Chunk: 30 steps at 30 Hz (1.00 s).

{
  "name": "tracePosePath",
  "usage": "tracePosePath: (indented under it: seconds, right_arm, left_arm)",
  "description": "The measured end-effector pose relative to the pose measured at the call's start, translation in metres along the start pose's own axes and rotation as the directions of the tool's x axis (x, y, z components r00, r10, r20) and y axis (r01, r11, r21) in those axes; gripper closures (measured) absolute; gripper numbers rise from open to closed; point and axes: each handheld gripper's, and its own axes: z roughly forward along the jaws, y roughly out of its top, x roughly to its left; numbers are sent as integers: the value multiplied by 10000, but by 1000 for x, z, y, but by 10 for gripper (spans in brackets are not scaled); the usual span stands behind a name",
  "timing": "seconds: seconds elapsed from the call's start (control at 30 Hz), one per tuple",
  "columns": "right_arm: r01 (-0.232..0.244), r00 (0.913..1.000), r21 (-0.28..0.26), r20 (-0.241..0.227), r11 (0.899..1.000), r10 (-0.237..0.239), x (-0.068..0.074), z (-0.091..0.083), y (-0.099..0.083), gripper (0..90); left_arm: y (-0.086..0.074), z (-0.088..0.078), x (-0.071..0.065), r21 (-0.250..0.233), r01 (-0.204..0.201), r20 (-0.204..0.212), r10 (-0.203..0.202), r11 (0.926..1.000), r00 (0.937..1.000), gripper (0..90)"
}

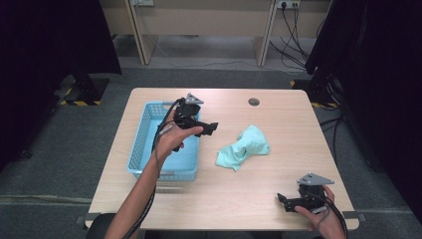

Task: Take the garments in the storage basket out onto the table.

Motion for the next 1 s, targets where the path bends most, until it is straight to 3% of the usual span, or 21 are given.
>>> tracePosePath:
  seconds: [0.53, 1.0]
  right_arm:
    - [-15, 10000, 4, -3, 10000, 15, 0, 0, 0, 4]
    - [-5, 10000, 3, -1, 10000, 5, 0, 0, 0, 4]
  left_arm:
    - [-13, -13, 16, -201, 342, -153, -345, 9992, 9993, 52]
    - [-23, -28, 21, -441, 374, -272, -386, 9983, 9989, 52]
